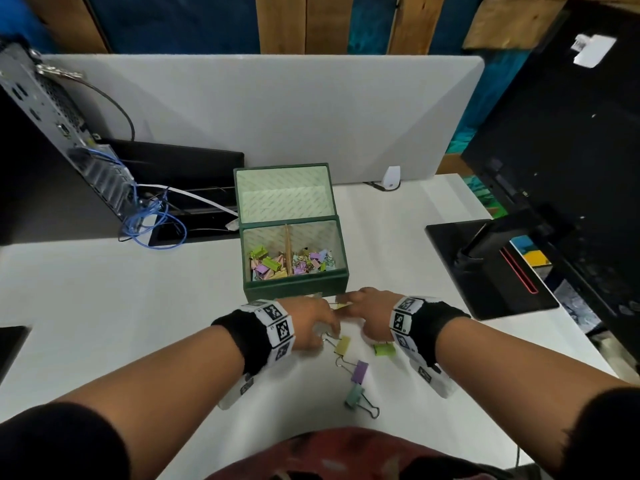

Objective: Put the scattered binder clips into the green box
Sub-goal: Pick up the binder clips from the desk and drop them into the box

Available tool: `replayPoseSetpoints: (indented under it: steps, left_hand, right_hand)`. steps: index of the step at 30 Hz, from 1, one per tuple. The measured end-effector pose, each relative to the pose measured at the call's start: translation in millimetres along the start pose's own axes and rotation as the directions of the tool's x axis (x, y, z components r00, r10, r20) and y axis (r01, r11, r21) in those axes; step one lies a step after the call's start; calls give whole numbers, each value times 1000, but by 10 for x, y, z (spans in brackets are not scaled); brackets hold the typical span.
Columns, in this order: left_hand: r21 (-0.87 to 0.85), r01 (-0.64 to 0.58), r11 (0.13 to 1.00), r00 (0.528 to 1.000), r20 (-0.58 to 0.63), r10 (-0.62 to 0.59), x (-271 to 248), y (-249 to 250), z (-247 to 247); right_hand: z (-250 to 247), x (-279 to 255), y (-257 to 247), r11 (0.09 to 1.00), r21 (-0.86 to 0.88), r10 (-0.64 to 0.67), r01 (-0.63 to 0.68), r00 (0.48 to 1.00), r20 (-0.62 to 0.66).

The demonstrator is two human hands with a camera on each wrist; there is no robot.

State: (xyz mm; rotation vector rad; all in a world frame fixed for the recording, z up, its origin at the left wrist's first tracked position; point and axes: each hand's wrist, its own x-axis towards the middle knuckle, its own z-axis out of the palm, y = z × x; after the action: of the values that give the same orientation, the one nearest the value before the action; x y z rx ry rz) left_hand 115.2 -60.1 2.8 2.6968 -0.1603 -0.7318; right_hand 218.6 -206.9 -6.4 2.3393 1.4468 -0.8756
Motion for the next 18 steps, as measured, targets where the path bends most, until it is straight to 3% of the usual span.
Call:
replayPoseSetpoints:
  steps: [6,12,15,18]
  left_hand:
    - [33,-50,998,998,30,49,141,56,202]
    - [36,-65,997,997,48,63,202,120,262]
    - [85,-61,995,996,66,55,235,141,280]
    - [143,-49,988,997,68,40,268,166,306]
  right_hand:
    - [75,-89,108,997,-35,71,-71,997,-9]
    - [266,-331,266,962,192,203,-192,978,-40]
    - [360,-396,283,956,239,188,-172,981,-46]
    - [402,-391,240,974,168,157,-152,987,-18]
